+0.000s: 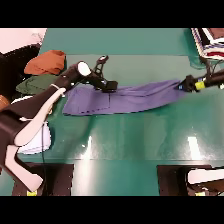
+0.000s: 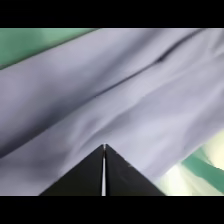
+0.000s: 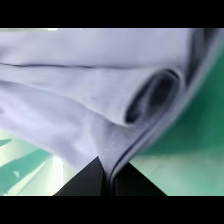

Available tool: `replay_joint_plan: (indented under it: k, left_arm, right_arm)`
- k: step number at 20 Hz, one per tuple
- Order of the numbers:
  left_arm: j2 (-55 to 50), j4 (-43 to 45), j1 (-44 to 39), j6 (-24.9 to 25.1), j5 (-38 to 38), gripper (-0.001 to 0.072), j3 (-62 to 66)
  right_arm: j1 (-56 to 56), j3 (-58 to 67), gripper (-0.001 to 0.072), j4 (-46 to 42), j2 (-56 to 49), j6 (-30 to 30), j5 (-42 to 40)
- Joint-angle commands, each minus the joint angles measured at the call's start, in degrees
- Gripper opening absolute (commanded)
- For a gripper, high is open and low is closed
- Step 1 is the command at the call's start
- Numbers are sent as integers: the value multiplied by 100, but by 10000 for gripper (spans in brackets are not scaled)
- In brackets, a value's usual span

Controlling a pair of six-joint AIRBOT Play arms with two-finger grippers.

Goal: Fold the shirts.

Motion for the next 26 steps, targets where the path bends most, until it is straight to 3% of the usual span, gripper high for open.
replay_joint_plan:
  k: [1,3,8,11,14,18,20,23,24,25,26]
  left_arm:
    - [-763,-50,-350,-109,-297,28,874]
    - [-1069,-52,-490,-326,-323,28,1193]
    - [-1224,-17,-579,-334,-385,27,1276]
    - [-1163,42,-356,-332,-826,27,1480]
    - [-774,424,326,-332,-1552,27,1840]
    - [389,918,1657,-315,-1838,28,1882]
    - [953,1045,2284,-216,-1899,28,1882]
    - [1510,1049,3010,-177,-2090,28,1882]
    - [1631,1047,3193,-177,-2186,28,1880]
    - [1685,1047,3316,-177,-2282,28,1880]
    - [1725,1047,3421,-177,-2393,28,1880]
  right_arm:
    - [531,763,13,396,485,216,181]
    - [1001,1220,13,540,570,269,199]
    - [1967,1980,13,636,560,365,131]
    - [2398,2039,13,640,557,348,-122]
    - [2903,2039,13,640,557,243,-527]
    - [3921,2041,13,647,306,155,-1471]
    - [4555,2124,14,645,-57,96,-2017]
    - [5381,3038,17,601,-1054,-33,-2041]
    - [5571,3392,77,590,-1397,-33,-1980]
    - [5700,3598,333,592,-1644,-35,-1915]
    - [5768,3685,482,590,-1788,-42,-1825]
